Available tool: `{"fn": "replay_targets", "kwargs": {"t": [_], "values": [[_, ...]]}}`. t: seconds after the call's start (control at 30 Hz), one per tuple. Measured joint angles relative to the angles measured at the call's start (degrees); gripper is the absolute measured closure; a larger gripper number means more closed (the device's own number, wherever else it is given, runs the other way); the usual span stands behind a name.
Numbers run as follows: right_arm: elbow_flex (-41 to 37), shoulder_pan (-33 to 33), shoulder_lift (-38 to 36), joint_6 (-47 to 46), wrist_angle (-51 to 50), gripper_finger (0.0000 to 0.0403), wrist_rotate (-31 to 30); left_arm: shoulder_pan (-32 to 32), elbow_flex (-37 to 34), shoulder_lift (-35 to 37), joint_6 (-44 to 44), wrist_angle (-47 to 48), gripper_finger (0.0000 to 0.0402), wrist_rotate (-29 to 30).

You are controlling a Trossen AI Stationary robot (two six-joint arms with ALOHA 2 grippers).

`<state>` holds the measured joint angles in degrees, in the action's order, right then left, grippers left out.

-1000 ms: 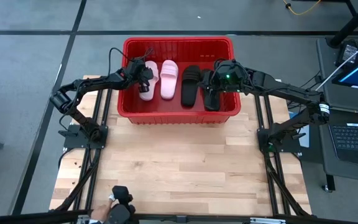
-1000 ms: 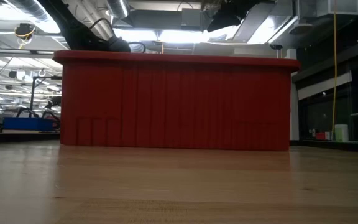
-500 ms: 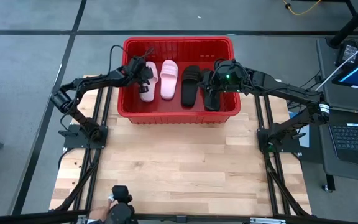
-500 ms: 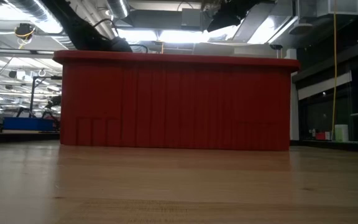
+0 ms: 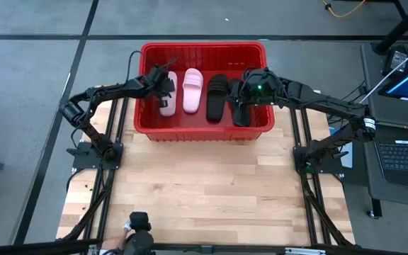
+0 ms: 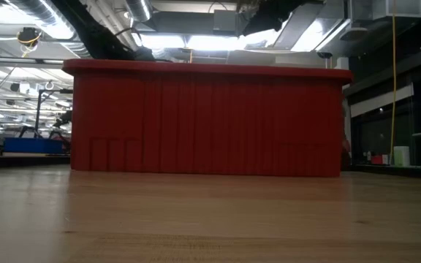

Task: Pick and place slides into bin
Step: Put the pink slide into the bin, then return to Home Position

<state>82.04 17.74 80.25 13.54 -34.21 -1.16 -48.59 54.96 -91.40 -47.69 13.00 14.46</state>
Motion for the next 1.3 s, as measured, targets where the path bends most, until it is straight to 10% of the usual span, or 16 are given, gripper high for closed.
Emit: {"fn": "replay_targets", "kwargs": {"t": [0.57,1.3], "values": [[0.00,0.00,0.02,-1.44,-0.10,0.0398,-0.01,4.76,3.91,6.43,3.45,0.50,0.0319,4.80],[0.03,-8.71,1.02,-3.18,10.90,0.0398,-0.25,22.63,6.38,40.05,27.61,15.51,0.0400,0.92]]}}
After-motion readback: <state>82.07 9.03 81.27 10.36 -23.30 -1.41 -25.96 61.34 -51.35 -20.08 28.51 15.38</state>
